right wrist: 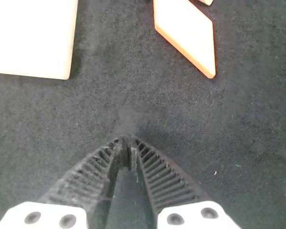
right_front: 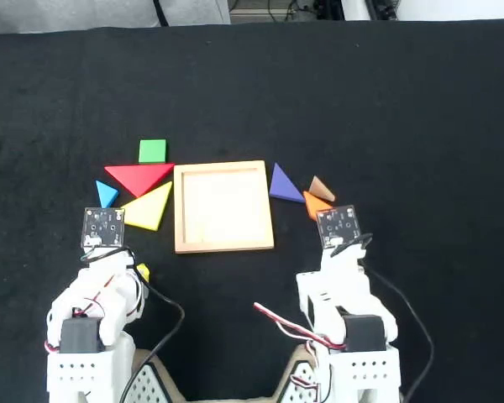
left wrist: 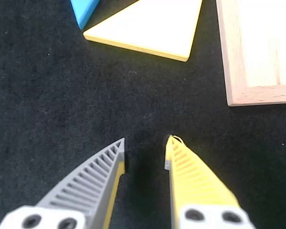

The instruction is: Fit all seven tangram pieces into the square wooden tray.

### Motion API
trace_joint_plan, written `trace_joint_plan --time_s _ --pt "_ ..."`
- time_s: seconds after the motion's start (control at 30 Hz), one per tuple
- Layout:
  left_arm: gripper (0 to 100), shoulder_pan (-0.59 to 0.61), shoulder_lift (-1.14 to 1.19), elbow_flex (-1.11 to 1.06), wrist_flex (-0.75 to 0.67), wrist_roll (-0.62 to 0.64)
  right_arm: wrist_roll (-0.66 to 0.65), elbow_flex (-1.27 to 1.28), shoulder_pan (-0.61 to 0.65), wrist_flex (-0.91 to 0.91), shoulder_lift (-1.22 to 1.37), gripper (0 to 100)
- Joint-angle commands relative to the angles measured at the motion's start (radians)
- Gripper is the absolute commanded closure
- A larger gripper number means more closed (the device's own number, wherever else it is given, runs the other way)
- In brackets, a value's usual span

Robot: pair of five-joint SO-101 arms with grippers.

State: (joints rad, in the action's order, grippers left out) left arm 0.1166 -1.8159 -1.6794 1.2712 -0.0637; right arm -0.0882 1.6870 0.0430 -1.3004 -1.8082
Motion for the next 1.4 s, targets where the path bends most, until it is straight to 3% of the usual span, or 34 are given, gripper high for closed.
trace_joint_plan --time_s 0.0,0.13,0.43,0.63,0.93,1.13,1.27,1.37 --pt "85 -0.013 -0.005 -0.019 0.002 0.000 0.000 -0.002 0.009 0.002 -0.085 98.6" --pt "85 -0.013 -0.005 -0.019 0.002 0.000 -0.005 -0.002 0.009 0.064 -0.087 98.6" --pt "85 -0.012 -0.006 -0.019 0.002 0.000 -0.008 -0.002 0.008 0.657 -0.085 98.6" --pt "85 -0.012 -0.006 -0.019 0.002 0.000 -0.009 -0.002 0.008 0.947 -0.085 98.6" --pt "85 -0.012 -0.006 -0.019 0.002 0.000 -0.008 -0.002 0.008 1.171 -0.085 98.6" --pt "85 -0.012 -0.006 -0.019 0.002 0.000 0.000 -0.024 0.009 1.425 -0.084 98.6" --pt "85 -0.013 -0.006 -0.019 -0.018 0.000 0.008 -0.148 0.011 1.290 -0.082 98.6" --pt "85 -0.013 -0.006 -0.019 -0.018 0.000 0.084 -0.272 0.018 1.125 -0.082 98.6"
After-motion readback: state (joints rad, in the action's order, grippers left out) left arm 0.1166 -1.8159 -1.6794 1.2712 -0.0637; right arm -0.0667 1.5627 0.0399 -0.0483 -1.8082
